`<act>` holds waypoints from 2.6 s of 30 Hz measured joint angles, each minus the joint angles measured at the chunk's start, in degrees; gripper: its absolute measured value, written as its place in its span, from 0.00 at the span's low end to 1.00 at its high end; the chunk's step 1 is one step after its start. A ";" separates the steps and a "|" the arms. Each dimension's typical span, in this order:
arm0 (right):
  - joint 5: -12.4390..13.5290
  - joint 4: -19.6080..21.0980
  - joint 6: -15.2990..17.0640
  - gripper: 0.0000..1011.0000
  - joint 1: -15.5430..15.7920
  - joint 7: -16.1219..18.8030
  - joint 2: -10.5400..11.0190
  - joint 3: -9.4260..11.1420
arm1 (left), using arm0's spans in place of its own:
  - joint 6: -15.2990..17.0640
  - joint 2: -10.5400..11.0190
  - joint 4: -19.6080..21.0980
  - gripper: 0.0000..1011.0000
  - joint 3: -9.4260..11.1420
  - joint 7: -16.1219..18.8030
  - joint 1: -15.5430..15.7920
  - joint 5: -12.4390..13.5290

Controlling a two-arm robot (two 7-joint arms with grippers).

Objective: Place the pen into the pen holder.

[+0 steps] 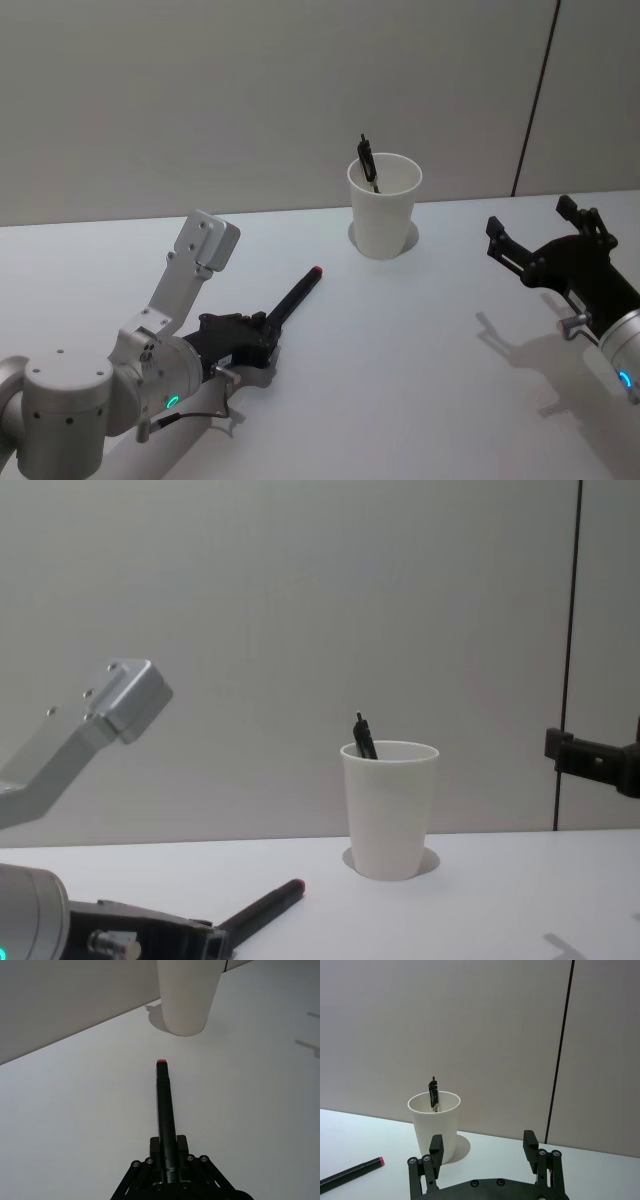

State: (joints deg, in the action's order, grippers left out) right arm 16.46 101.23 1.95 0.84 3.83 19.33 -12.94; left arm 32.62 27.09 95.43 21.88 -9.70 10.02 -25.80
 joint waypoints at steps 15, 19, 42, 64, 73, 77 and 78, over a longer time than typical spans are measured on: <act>0.00 0.00 0.00 0.99 0.00 0.00 0.00 0.00 | -5.38 0.14 0.50 0.18 -0.95 2.36 -0.87 -2.42; 0.00 0.00 0.00 0.99 0.00 0.00 0.00 0.00 | -8.09 0.36 0.93 0.18 -1.52 3.27 -1.25 -3.63; 0.00 0.00 0.00 0.99 0.00 0.00 0.00 0.00 | -23.49 0.07 1.69 0.18 -3.55 -3.72 -0.53 -9.33; 0.00 0.00 0.00 0.99 0.00 0.00 0.00 0.01 | -25.31 -3.02 -1.51 0.18 -1.78 -14.75 2.97 -8.33; 0.00 0.00 0.00 0.99 0.00 0.00 0.00 0.01 | -25.74 -4.45 -3.20 0.18 -0.84 -16.37 4.35 -6.16; 0.00 0.00 0.00 0.99 0.00 0.00 0.00 0.01 | -26.04 -4.95 -3.76 0.18 -0.52 -16.65 4.83 -5.22; 0.00 0.00 0.00 0.99 0.00 0.00 0.00 0.01 | -26.12 -5.04 -3.85 0.18 -0.46 -16.68 4.90 -4.96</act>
State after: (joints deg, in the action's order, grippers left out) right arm 16.46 101.23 1.95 0.84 3.82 19.34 -12.94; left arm 6.50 22.05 91.58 21.42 -26.39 14.92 -30.76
